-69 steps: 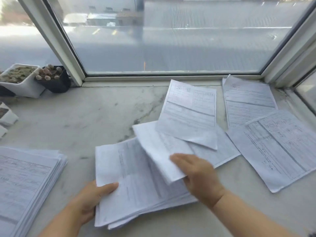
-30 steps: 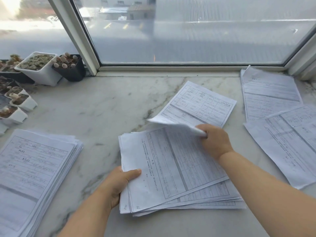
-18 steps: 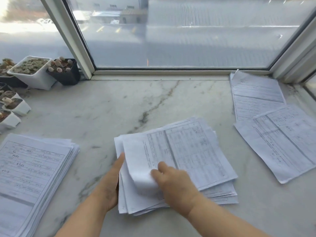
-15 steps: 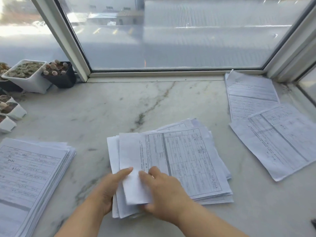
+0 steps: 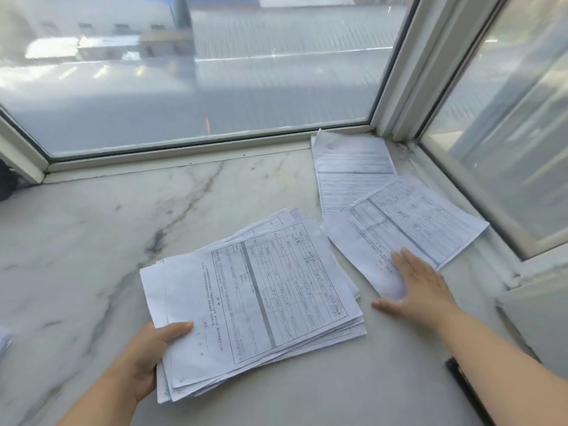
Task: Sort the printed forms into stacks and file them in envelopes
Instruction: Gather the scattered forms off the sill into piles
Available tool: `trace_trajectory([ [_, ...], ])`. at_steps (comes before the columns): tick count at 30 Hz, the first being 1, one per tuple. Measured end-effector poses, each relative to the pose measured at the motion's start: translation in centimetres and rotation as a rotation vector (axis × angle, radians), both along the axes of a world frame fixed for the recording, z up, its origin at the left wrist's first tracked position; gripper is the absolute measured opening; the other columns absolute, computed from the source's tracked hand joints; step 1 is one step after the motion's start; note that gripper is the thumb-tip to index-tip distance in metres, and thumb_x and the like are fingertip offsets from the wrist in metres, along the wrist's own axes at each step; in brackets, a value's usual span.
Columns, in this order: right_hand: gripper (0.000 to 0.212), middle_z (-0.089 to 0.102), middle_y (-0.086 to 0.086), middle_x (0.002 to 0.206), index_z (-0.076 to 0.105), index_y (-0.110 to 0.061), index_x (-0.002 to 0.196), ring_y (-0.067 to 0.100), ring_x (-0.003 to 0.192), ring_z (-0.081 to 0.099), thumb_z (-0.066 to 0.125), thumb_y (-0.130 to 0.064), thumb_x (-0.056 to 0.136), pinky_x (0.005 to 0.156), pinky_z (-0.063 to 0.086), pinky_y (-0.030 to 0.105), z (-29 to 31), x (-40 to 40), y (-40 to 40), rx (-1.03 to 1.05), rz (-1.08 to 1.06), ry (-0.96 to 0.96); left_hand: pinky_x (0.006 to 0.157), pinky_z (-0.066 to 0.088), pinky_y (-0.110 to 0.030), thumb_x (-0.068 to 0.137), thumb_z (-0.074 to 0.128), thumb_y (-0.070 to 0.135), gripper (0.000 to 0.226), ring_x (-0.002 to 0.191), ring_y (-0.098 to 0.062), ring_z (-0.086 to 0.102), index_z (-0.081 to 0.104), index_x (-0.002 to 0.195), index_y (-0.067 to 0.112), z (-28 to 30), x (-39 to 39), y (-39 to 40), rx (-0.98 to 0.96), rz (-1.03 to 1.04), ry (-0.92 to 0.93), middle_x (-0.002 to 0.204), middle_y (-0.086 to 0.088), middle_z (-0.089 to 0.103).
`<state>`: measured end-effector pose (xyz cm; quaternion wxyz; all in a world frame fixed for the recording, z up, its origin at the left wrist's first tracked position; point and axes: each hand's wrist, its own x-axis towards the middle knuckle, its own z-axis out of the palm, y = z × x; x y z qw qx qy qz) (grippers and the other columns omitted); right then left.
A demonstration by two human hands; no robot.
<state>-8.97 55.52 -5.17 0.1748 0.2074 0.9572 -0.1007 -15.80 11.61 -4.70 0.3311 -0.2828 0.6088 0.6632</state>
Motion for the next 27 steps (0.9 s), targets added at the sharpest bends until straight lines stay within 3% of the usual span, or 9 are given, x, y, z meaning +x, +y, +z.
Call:
trace_trajectory([
  [5,0.074,0.021,-0.007,0.16,0.034,-0.034,0.148,0.019,0.144,0.022,0.061,-0.06,0.083,0.114,0.016,0.032,-1.4,0.0,0.9,-0.032,-0.059,0.178,0.075,0.052,-0.045,0.084,0.056,0.001,0.031,0.086,-0.04,0.07,0.059,0.116,0.001,0.2,-0.2,0.6,-0.033,-0.015,-0.016,0.102,-0.022,0.071],
  [8,0.019,0.065,0.004,0.114,0.07,-0.028,0.1,0.032,0.109,0.054,0.06,-0.015,0.089,0.084,0.04,0.034,-0.4,-1.2,0.9,-0.16,-0.255,0.431,0.078,0.052,-0.046,0.085,0.056,0.001,0.032,0.087,-0.041,0.069,0.058,0.117,0.0,0.9,0.0,1.1,-0.042,-0.018,-0.025,0.103,-0.022,0.07],
  [9,0.022,0.063,0.003,0.084,0.063,-0.027,0.075,0.034,0.086,0.055,0.056,-0.011,0.089,0.066,0.039,0.033,0.2,-1.8,0.4,-0.2,-0.349,0.522,0.078,0.052,-0.046,0.085,0.056,0.001,0.031,0.087,-0.041,0.069,0.058,0.116,0.0,1.1,0.1,1.3,-0.042,-0.014,-0.034,0.103,-0.022,0.07],
  [11,0.036,0.045,-0.003,0.057,0.044,-0.024,0.059,0.029,0.061,0.044,0.053,-0.007,0.09,0.051,0.028,0.03,1.6,-2.7,-1.7,-0.231,-0.402,0.698,0.079,0.052,-0.047,0.086,0.056,0.002,0.032,0.088,-0.041,0.069,0.058,0.117,-0.001,1.3,0.1,1.4,-0.041,-0.004,-0.054,0.103,-0.023,0.07],
  [15,0.023,0.062,0.0,0.068,0.069,-0.01,0.077,0.026,0.053,0.054,0.068,0.01,0.067,0.048,0.041,0.028,3.8,-2.6,-10.8,-0.242,0.092,0.79,0.079,0.051,-0.046,0.082,0.063,0.026,0.042,0.092,-0.037,0.069,0.061,0.118,0.004,1.5,0.1,1.1,-0.023,0.02,-0.055,0.106,-0.019,0.07],
  [20,0.036,0.059,-0.008,0.065,0.062,-0.024,0.065,0.012,0.05,0.056,0.079,-0.014,0.035,0.038,0.033,0.018,3.6,-0.5,-21.2,-0.19,0.696,0.397,0.074,0.053,-0.042,0.079,0.052,0.068,0.06,0.099,-0.033,0.068,0.066,0.113,0.021,1.5,0.0,1.0,0.129,0.072,-0.039,0.112,-0.013,0.07],
  [22,0.03,0.062,-0.002,0.083,0.065,-0.02,0.08,0.016,0.07,0.061,0.076,-0.019,0.052,0.049,0.032,0.025,3.2,-0.6,-24.1,-0.127,0.811,0.262,0.076,0.052,-0.044,0.084,0.052,0.058,0.054,0.101,-0.035,0.067,0.066,0.114,0.016,1.5,0.1,0.9,0.173,0.091,-0.022,0.114,-0.017,0.068],
  [24,0.035,0.054,0.013,0.112,0.057,-0.008,0.11,0.031,0.098,0.055,0.065,-0.025,0.081,0.066,0.035,0.035,2.7,-0.9,-25.9,-0.31,0.826,0.09,0.078,0.05,-0.045,0.084,0.058,0.034,0.042,0.097,-0.038,0.068,0.065,0.115,0.007,1.2,0.1,0.8,0.146,0.083,-0.007,0.111,-0.022,0.068],
  [27,0.068,0.06,0.001,0.126,0.058,-0.023,0.124,0.022,0.117,0.054,0.056,-0.072,0.078,0.094,0.039,0.035,3.4,-2.8,-23.5,-0.528,0.601,0.085,0.079,0.05,-0.046,0.08,0.057,0.005,0.039,0.088,-0.038,0.069,0.059,0.118,-0.004,0.8,0.2,0.9,0.01,0.055,0.02,0.103,-0.024,0.069],
])
